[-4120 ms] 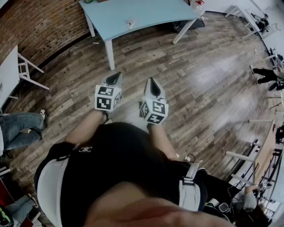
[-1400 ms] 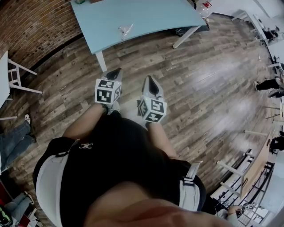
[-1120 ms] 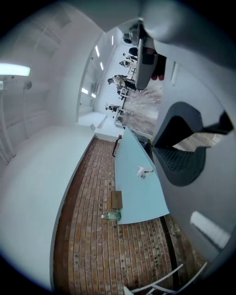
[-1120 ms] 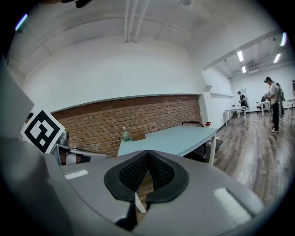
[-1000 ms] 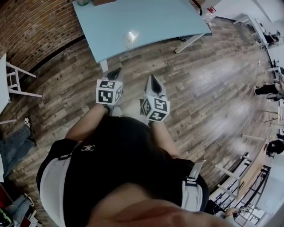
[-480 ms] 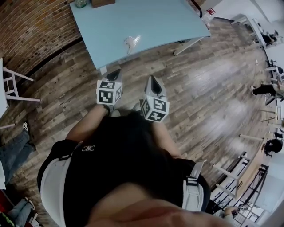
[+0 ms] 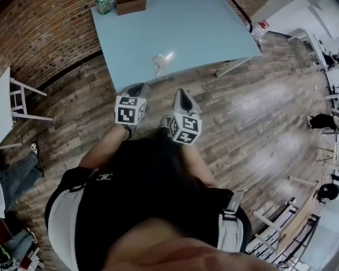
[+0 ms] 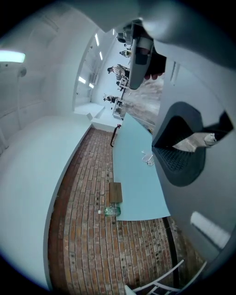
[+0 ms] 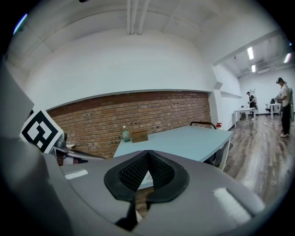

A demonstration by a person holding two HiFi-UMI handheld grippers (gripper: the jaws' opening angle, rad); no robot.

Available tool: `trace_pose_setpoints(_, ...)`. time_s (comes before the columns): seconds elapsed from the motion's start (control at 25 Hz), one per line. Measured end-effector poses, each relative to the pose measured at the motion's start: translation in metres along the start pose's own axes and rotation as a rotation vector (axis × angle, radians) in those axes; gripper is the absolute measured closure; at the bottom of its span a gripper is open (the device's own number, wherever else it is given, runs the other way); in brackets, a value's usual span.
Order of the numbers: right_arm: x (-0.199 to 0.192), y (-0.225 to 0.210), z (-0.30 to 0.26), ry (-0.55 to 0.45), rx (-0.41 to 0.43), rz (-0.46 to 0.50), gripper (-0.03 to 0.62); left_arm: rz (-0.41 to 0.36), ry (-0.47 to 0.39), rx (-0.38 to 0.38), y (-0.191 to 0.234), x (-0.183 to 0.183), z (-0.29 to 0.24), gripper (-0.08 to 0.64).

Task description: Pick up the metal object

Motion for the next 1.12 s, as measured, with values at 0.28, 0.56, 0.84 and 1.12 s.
trace_pose_setpoints(0.28, 0.027, -0.035, -0.058, 0.026, 0.066, -0.015, 0.578, 0.014, 0.041, 0.047, 0.003, 0.03, -0.051, 0.558)
trace_pose_setpoints(0.56, 0.054, -0.063, -0.107, 0.058, 0.148, 0.003, 0.578, 0.032, 0.074, 0.104, -0.001, 0.057, -0.097, 0.558)
trace_pose_setpoints(0.84, 0.07, -0.08, -0.144, 0.078, 0.234, -0.009, 0.578, 0.04, 0.117, 0.192, -0.001, 0.065, -0.114, 0.558)
trace_pose_setpoints(1.12, 0.084, -0.105, -0.17, 0.097, 0.289, -0.025, 0.578, 0.049, 0.145, 0.276, -0.002, 0.075, -0.134, 0.55)
Point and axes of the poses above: the fingertips, and each gripper's own axes: z backward along the fingers, y to its left, x out of its top, the point moved 9 cm from there along z, backward along the fingers, and after that the axes turned 9 degrees about -z, right-handed, at the moved point
